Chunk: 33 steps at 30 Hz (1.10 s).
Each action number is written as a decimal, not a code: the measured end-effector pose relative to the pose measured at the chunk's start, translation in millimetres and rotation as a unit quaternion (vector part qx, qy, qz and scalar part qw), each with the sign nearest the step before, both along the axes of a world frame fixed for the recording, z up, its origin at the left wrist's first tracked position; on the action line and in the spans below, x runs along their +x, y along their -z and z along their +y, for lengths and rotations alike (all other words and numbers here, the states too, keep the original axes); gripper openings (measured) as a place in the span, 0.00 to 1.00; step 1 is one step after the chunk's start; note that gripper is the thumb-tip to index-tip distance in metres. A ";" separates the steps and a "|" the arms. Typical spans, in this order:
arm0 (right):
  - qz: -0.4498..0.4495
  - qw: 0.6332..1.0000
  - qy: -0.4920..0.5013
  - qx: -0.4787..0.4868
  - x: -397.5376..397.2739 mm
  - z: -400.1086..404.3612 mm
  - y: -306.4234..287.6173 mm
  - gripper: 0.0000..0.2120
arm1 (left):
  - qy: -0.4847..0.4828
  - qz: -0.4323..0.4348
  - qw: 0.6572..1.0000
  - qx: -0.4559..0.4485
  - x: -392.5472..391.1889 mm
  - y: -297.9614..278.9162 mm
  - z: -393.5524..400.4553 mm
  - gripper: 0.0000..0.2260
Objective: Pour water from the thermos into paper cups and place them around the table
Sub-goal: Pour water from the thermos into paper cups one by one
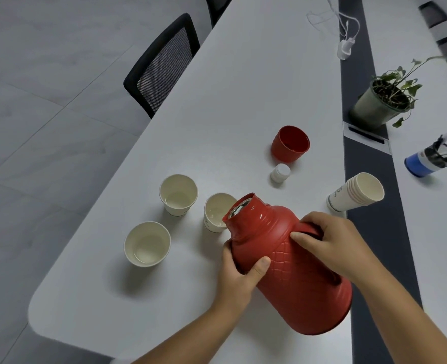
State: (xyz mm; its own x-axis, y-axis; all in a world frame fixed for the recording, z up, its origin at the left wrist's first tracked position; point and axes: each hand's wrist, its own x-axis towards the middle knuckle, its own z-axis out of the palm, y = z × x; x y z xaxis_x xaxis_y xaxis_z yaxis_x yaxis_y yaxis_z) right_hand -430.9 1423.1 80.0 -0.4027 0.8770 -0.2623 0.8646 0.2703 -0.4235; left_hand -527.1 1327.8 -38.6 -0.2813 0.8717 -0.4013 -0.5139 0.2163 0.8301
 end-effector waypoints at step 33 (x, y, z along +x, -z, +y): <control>0.037 0.991 0.116 -0.055 26.7 -3.6 10.2 0.17 | 0.040 0.129 0.990 0.047 -7.7 -16.4 8.3 0.38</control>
State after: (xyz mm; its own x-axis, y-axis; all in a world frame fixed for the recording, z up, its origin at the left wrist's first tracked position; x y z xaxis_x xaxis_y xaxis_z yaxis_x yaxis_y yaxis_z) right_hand -404.2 1419.5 69.8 -0.2164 0.9158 -0.3382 0.8631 0.0175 -0.5047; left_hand -534.8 1336.1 -22.2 -0.2925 0.9252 -0.2419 -0.2673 0.1638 0.9496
